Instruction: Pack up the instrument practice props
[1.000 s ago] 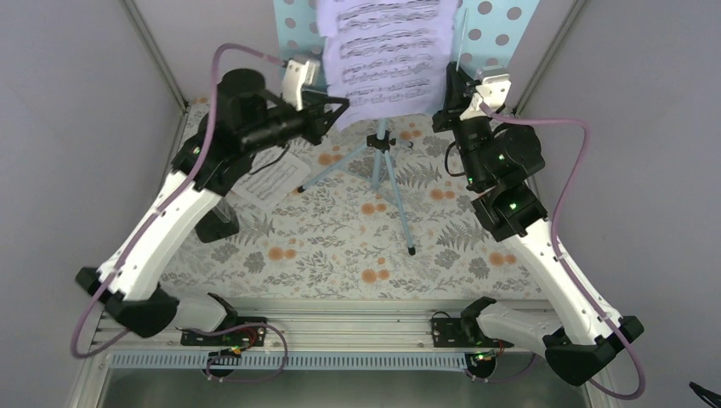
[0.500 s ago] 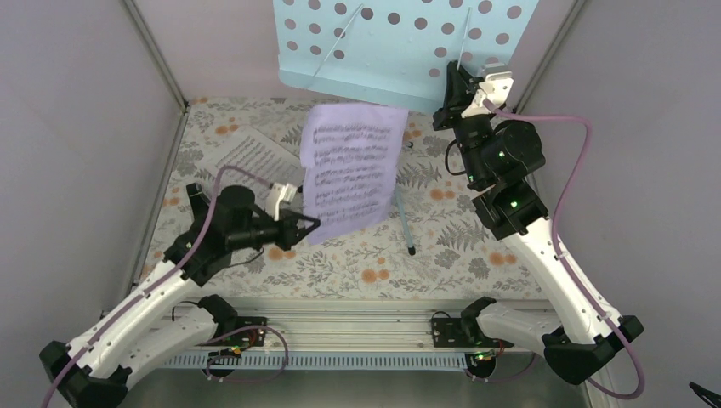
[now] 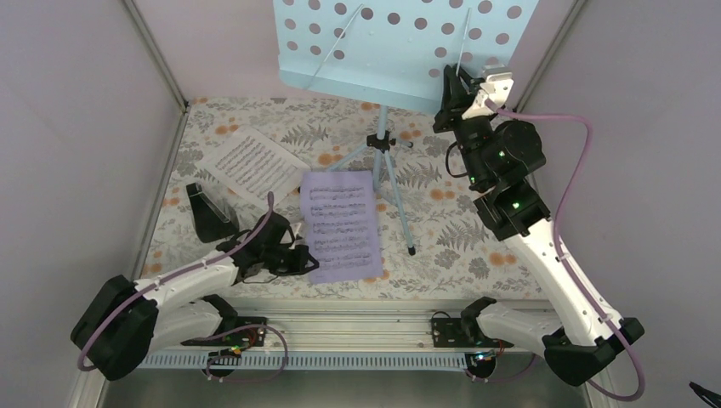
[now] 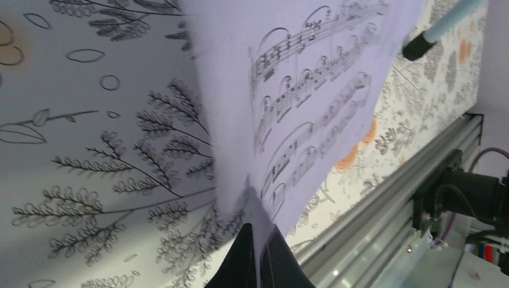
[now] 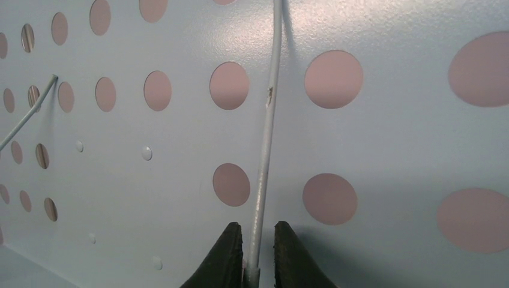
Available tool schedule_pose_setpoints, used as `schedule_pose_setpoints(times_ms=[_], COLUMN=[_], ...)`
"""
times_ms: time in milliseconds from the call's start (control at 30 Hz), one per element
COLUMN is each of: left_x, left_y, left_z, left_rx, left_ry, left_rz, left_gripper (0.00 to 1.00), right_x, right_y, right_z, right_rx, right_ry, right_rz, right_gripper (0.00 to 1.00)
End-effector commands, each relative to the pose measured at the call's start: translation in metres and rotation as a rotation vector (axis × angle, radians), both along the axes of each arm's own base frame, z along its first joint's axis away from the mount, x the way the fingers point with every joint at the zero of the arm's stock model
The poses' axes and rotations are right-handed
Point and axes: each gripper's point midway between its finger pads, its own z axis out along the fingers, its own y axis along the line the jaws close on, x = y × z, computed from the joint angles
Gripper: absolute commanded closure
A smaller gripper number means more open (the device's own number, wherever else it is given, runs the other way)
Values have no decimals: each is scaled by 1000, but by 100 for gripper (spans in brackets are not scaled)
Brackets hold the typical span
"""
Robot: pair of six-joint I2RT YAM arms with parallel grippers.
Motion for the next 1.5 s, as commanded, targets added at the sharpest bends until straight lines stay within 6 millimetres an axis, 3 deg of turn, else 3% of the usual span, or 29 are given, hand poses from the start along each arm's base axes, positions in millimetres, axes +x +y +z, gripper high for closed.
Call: schedule_pose_setpoints(times_ms=[0,67,100,167,233,267,367,400,533,600,800,900,967,1133,1333,1467], left_x=[19,15,13,9,8,11,22,27,47,56,87,116,139,195,215,215], left_y=[-2,4,7,12,16,19,27,31,53,58,40,33,40,92,135,152], left_z=[1,-10,-14,-21,-21,-17,5,17,67,106,195,211,216,238,272,281], left_rx=[20,50,63,83,95,106,134,143,200,184,102,120,138,121,141,245], left_ry=[-64,-36,-23,-2,-1,-14,-79,-108,-256,-354,-609,-649,-674,-735,-818,-883], left_rz=[40,56,60,73,98,114,168,190,303,335,251,181,169,275,381,420], left_gripper=[98,97,95,84,73,62,10,2,0,0,0,0,0,0,0,0], right_x=[-9,-11,-12,-14,-19,-21,-33,-38,-65,-83,-108,-103,-96,-78,-58,-40], right_y=[-8,-9,-9,-10,-9,-9,-11,-11,-21,-34,-48,-36,-24,4,20,29], right_z=[8,8,8,7,8,8,11,11,2,-4,-52,-93,-124,-206,-270,-279], right_rx=[17,20,22,28,36,43,92,108,195,245,331,348,369,532,717,749], right_ry=[-11,-12,-12,-8,-3,-1,30,42,67,51,60,150,243,483,657,715], right_rz=[-4,-2,3,12,32,42,90,117,180,187,226,272,316,405,418,416], right_gripper=[82,61,41,16,5,1,0,0,0,0,0,1,1,2,2,2])
